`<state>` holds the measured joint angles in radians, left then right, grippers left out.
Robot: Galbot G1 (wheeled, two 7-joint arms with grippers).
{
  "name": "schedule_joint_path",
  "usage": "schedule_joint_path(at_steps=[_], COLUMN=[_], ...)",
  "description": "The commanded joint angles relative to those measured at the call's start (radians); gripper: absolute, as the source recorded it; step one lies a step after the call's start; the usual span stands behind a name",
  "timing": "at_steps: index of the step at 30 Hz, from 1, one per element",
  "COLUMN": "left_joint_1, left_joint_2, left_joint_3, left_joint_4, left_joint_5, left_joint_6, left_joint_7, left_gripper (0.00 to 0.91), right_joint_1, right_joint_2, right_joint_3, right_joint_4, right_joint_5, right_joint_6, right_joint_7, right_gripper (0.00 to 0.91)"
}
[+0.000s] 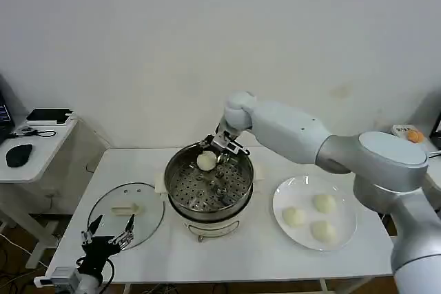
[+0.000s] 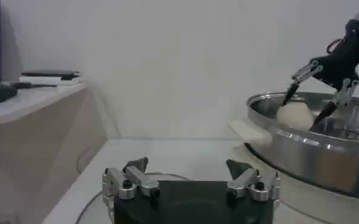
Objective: Take steamed baozi put them in steamer then cover it.
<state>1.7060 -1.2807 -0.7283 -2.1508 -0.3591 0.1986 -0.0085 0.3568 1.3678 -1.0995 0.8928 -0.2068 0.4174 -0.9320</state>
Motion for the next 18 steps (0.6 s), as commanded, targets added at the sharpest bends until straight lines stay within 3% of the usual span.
schedule_joint_path(at_steps=[1, 8, 11, 18], left_joint_1=[0.001, -0.007, -0.010, -0.019], left_joint_2=[0.000, 0.008, 0.015, 0.043], left_joint_3=[0.001, 0.005, 0.009, 0.010], left_joint_4=[-0.002, 0.001, -0.003, -0.017], left_joint_5=[-0.003, -0.003, -0.003, -0.020], left_joint_6=[0.001, 0.005, 0.008, 0.024], left_joint_7=[0.000, 0.001, 0.002, 0.004], left_gripper=[0.907, 0.907, 0.907, 0.907], right_joint_1=[0.028, 0.145, 0.210, 0.246], right_joint_2=[-0.032, -0.178, -0.287, -0.531], right_joint_3=[0.008, 0.015, -0.011, -0.073], right_joint_4=[0.037, 0.284, 0.366, 0.527], right_joint_5=[0.034, 0.207, 0.292, 0.346], right_joint_6=[0.005, -0.118, -0.219, -0.526], right_joint_7=[0.002, -0.005, 0.002, 0.038], right_gripper=[0.907, 0.907, 0.907, 0.907])
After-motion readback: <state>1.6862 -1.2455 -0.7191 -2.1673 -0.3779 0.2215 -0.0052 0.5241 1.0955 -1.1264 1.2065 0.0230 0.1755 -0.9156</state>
